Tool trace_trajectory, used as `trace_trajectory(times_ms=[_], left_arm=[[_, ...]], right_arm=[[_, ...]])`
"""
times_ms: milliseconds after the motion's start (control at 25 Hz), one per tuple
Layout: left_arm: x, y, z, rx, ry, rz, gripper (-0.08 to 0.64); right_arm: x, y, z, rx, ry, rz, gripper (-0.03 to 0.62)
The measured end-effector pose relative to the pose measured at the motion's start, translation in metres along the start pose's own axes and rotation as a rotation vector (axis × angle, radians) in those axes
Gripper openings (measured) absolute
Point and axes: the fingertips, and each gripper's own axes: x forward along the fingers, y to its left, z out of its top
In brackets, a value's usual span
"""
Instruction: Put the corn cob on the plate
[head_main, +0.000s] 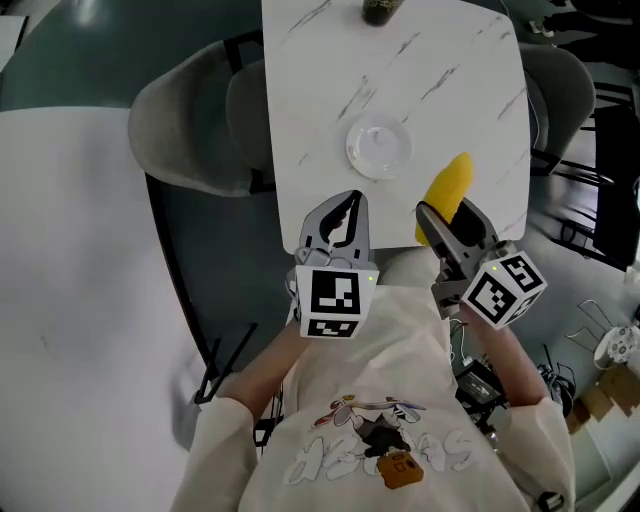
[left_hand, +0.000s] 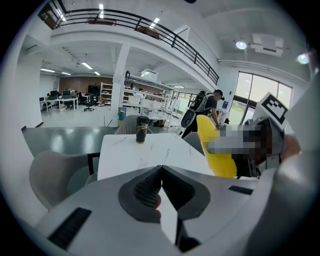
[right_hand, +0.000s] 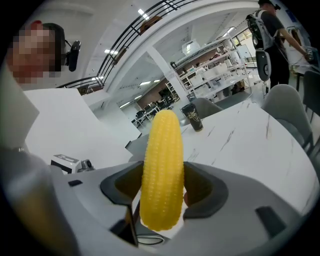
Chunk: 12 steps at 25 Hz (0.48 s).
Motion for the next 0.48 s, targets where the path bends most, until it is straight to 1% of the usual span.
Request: trace_trajectory(times_ms=[280, 480], left_arm=[[0.028, 0.013, -0.017, -0.037, 0.029, 0.001, 0.009], [0.051, 0.018, -0.033, -0.059, 0.046, 0.003, 0.009]], right_arm=[[0.031, -0.021, -0.008, -0.047, 0.02, -0.031, 0.245], [0.05, -0.031, -0.024, -0.042, 0.035, -0.037, 0.244]])
